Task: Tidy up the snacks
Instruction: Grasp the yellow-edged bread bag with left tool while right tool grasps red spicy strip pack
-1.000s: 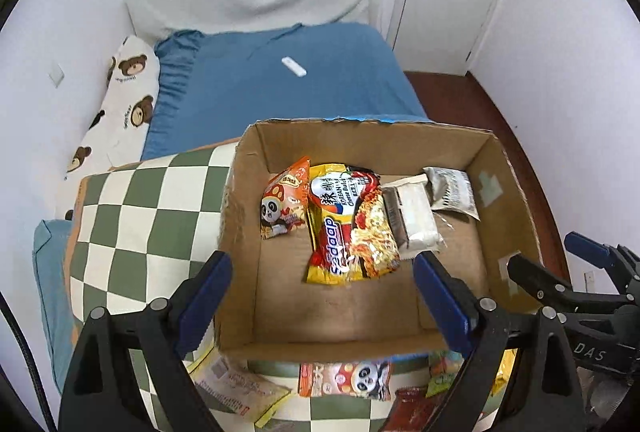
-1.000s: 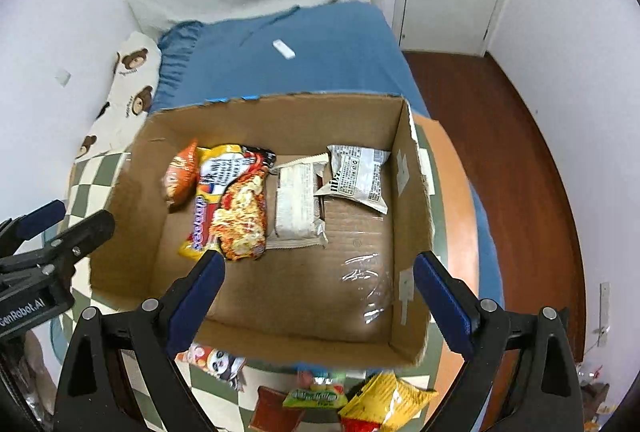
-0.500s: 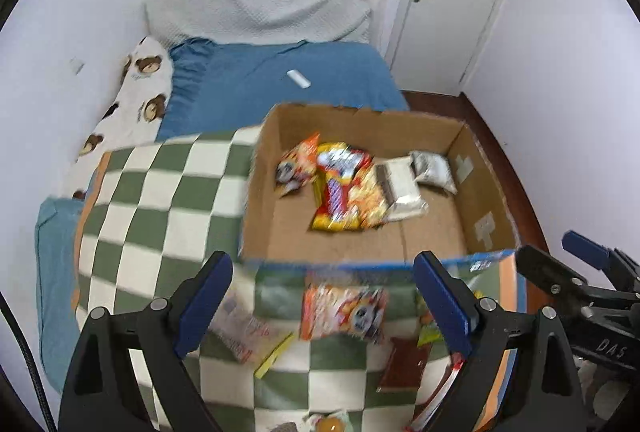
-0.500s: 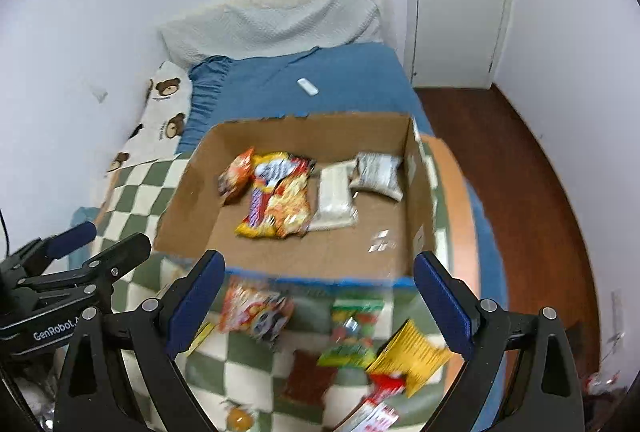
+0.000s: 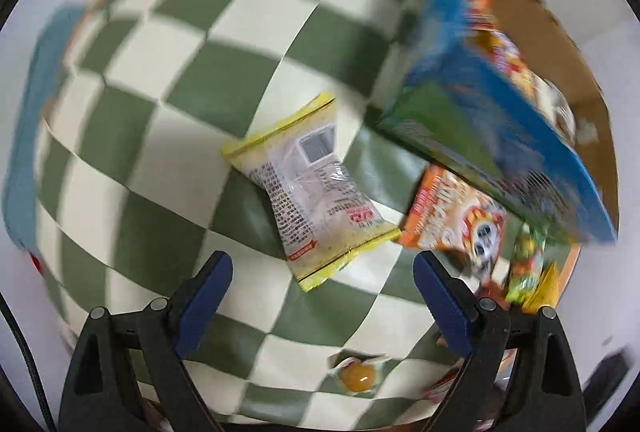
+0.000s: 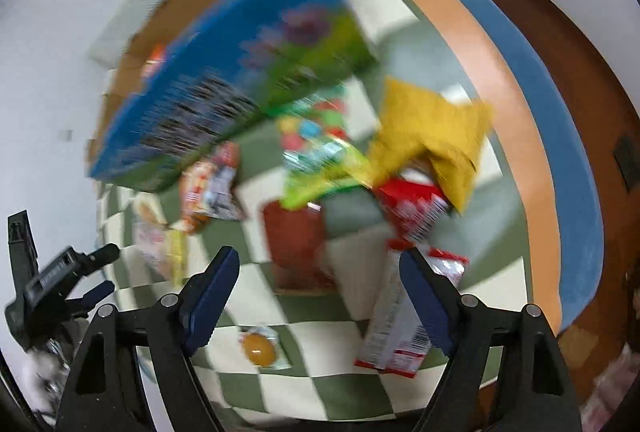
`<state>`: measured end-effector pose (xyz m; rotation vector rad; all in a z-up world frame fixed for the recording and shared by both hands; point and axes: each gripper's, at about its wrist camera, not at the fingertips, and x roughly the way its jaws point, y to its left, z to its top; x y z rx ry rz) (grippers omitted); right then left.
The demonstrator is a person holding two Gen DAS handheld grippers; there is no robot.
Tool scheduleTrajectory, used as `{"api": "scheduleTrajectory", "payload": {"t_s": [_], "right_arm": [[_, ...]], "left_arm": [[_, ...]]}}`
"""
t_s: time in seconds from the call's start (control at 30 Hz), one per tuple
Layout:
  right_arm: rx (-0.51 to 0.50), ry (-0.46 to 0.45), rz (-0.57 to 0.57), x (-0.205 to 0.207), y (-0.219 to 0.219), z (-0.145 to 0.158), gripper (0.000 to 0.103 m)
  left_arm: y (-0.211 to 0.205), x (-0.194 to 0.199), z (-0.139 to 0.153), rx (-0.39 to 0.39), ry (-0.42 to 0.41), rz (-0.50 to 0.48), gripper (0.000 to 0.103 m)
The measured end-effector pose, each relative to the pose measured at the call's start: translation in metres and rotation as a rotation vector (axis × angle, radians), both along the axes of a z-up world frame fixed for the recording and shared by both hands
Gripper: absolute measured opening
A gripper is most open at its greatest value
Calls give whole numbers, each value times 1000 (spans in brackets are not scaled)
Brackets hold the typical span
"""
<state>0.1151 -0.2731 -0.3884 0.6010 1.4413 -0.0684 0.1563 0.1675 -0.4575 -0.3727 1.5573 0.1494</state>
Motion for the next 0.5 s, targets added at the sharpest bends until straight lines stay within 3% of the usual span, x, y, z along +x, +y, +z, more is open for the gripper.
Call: {"api": "scheduleTrajectory", "payload": {"t_s": [0.1,0.27,0.3,0.33,0.37,0.43,0.5], "right_arm": [[-36,36,-49,-12,-6,-21,85],[-53,101,-110,-24,-8,-48,85],[-51,113,-115,-25,-7,-52,85],[-54,124,-116,-26,-5,-55,85],[-59,133,-112,-26,-3,-59,85],[-80,148,-94,-27,3,-64,85],[-106,160,-86,-31,6,-67,85]], "left_arm": [[8,14,-25,-27,43,87,92],[8,30,-52,-26,78,132,91],[6,31,-55,-23,74,119,88],[4,30,-57,-15,69,102,74],[0,28,-58,6,66,70,67],[-11,19,-60,39,52,-24,60],[-31,2,-60,103,37,-160,59]]}}
